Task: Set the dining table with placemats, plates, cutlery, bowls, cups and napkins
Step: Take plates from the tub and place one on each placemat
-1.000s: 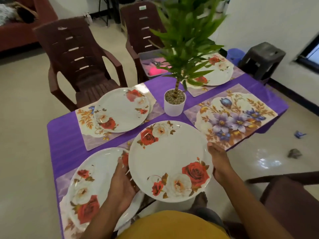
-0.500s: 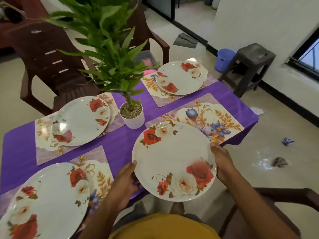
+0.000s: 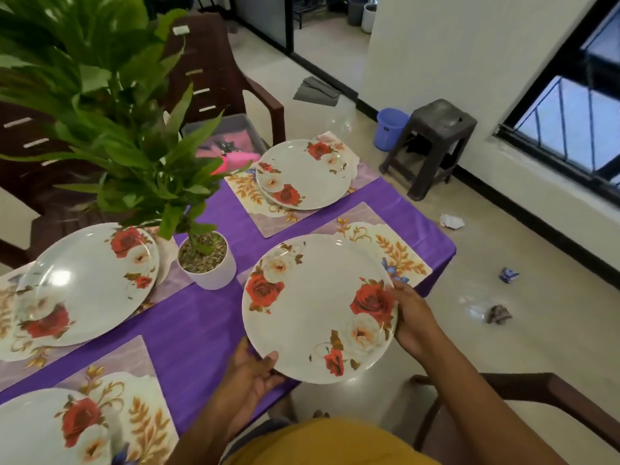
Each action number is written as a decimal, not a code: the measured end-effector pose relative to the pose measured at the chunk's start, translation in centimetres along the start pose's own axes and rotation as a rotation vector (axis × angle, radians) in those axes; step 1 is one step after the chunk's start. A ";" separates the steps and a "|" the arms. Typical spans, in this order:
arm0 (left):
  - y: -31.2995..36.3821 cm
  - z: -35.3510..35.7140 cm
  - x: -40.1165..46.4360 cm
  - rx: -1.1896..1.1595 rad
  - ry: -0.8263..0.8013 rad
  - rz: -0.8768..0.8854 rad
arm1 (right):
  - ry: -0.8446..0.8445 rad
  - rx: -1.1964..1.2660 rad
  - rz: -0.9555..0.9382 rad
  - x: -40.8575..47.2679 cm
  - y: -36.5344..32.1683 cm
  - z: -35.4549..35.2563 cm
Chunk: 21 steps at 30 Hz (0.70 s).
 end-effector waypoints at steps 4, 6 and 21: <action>0.6 0.3 1.8 0.033 -0.035 0.005 | 0.094 -0.085 0.000 2.1 -1.1 -1.5; 1.5 0.5 2.7 0.022 -0.049 0.004 | 0.098 -0.104 -0.010 3.1 -2.4 -1.7; 6.3 8.2 10.4 -0.121 0.174 0.138 | -0.404 -0.605 0.241 15.2 -12.5 -1.1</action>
Point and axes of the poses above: each hand's wrist, its own x-axis towards the middle knuckle, its own z-axis out of the palm, y = z × x, the point moved 3 cm from there along x, towards the middle knuckle, and after that the axes turned 1 degree about z, right-handed, at the moved point
